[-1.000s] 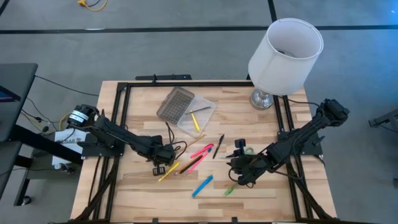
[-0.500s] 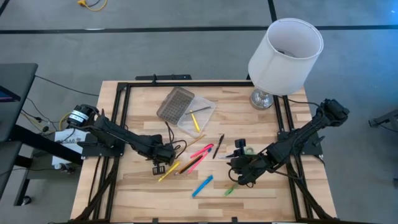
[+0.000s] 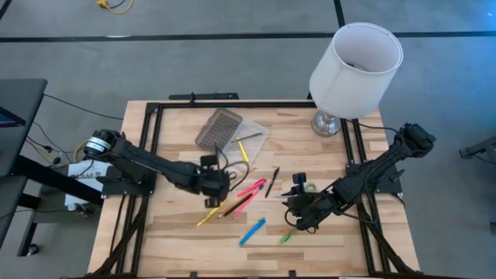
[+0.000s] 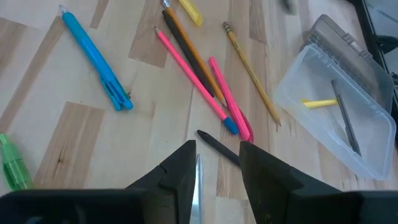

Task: Pick & place school supplies into a supply box
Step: Put the black pen into the supply box

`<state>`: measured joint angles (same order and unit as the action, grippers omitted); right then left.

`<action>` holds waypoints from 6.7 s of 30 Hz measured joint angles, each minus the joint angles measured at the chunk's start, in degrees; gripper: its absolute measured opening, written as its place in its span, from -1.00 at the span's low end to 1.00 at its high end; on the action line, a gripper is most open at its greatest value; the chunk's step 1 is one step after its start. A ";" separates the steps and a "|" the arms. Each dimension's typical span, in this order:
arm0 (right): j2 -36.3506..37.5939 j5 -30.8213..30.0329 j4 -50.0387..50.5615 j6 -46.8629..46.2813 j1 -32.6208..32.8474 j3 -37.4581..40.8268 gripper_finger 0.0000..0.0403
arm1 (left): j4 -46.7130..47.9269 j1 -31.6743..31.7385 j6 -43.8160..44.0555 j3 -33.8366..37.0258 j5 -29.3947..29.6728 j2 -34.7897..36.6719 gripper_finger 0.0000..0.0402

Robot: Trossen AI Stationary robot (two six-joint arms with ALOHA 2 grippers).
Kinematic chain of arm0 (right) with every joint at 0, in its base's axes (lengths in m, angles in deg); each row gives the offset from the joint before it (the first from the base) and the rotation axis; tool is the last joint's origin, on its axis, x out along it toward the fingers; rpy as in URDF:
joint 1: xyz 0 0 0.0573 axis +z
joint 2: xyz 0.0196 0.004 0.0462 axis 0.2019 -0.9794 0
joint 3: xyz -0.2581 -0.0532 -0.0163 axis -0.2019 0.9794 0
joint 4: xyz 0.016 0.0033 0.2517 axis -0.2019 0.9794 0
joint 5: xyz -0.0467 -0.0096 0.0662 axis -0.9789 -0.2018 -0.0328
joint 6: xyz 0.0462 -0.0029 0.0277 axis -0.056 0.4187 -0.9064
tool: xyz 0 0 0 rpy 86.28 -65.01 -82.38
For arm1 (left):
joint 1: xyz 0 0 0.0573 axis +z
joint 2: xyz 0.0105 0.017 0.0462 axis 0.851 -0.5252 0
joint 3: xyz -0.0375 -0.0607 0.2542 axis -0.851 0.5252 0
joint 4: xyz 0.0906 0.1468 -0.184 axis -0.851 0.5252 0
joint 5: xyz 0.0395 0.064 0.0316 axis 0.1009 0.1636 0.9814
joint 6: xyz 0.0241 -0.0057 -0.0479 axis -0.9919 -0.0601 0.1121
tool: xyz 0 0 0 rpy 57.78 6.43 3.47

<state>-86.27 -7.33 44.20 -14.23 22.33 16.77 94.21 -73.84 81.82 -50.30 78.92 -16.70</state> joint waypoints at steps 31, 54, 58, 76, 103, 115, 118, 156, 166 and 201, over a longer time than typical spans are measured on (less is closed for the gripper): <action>-0.07 -0.22 1.58 0.04 -0.02 0.00 -0.41 | -31.06 33.10 -13.74 -4.20 -21.27 -13.99 -0.85; -0.07 4.87 5.10 -3.50 -6.74 0.00 -0.41 | -27.00 30.74 -19.32 -4.40 -19.10 -13.77 -0.24; -1.28 5.54 1.94 -0.54 -7.79 -0.02 -0.41 | -20.84 27.88 -20.45 -5.83 -19.62 -13.50 -0.25; -15.51 8.98 -2.09 11.56 -16.26 -0.01 -0.41 | -0.29 5.19 -6.52 -3.29 -6.66 -6.68 -0.29; -18.97 24.95 -6.58 36.49 -27.74 -0.16 -0.41 | 18.28 -17.57 35.33 0.64 14.26 -5.18 -0.29; -20.14 25.58 -6.54 33.87 -27.79 -0.21 -0.56 | 22.01 -19.98 42.63 0.64 16.68 -5.18 -0.29; -20.16 28.51 -5.62 31.44 -28.37 -0.20 -0.71 | 22.41 -20.30 43.24 0.64 16.80 -5.18 -0.29; -19.72 34.34 4.54 4.57 -32.24 -0.59 -0.79 | 22.25 -21.64 44.35 0.61 18.29 -5.18 -0.29; -19.70 34.00 4.30 9.10 -32.22 -0.59 -0.93 | 22.28 -21.64 44.33 0.61 19.63 -5.18 -0.29; -19.99 33.32 5.30 12.58 -31.47 -1.66 -0.83 | 22.30 -21.64 44.03 0.61 19.65 -5.20 -0.29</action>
<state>-106.26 26.00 49.50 -1.65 -9.15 15.11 116.51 -95.48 125.85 -49.69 98.57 -21.91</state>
